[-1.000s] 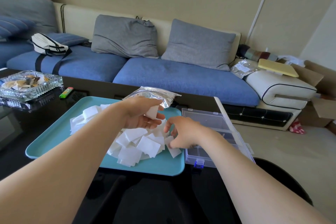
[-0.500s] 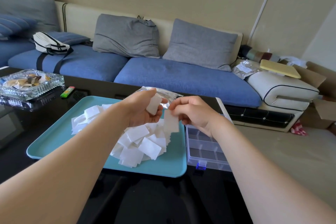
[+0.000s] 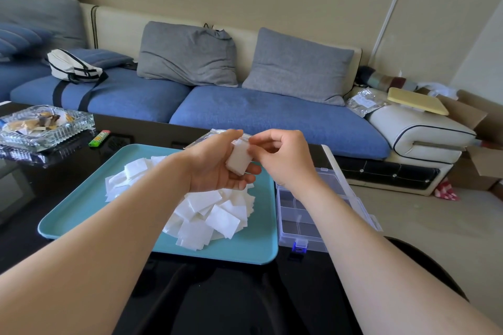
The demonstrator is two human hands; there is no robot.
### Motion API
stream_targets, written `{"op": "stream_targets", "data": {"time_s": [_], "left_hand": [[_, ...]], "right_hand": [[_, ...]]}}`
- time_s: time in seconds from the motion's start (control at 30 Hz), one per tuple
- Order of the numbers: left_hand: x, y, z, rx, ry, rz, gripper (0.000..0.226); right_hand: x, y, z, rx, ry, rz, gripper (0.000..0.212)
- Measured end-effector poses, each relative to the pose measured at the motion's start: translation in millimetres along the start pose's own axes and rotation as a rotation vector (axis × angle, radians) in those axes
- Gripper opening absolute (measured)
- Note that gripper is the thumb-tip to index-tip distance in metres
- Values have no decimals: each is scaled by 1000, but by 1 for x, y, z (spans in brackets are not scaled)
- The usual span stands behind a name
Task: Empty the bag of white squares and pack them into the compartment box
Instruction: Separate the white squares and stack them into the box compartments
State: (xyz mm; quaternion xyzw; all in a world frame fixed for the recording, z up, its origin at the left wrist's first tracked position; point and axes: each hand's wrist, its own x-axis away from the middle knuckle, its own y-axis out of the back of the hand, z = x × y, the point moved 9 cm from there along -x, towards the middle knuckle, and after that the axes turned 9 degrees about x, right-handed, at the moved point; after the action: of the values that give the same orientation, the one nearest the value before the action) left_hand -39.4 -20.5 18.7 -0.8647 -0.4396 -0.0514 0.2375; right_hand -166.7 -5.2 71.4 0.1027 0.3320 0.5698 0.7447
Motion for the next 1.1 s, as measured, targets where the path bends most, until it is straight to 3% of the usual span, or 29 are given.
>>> {"op": "stream_targets", "data": {"time_s": [0.13, 0.3, 0.47, 0.6, 0.73, 0.9, 1.1], "left_hand": [[-3, 6, -1, -11, -11, -6, 34], [-8, 4, -3, -120, -74, -11, 32], [-10, 5, -3, -131, -107, 14, 29], [-10, 3, 4, -146, -63, 53, 41], [-8, 7, 12, -332, 17, 28, 41], [-13, -16, 13, -435, -80, 64, 26], [-24, -32, 15, -1100, -251, -56, 23]], "right_hand": [[-2, -6, -1, 96, 42, 29, 19], [8, -27, 11, 122, 102, 256, 72], [12, -18, 21, 192, 151, 115, 45], [12, -16, 23, 232, 194, 163, 47], [6, 4, 11, 151, 104, 78, 28], [7, 10, -4, 145, 18, 119, 20], [12, 39, -44, 272, -175, 50, 20]]}}
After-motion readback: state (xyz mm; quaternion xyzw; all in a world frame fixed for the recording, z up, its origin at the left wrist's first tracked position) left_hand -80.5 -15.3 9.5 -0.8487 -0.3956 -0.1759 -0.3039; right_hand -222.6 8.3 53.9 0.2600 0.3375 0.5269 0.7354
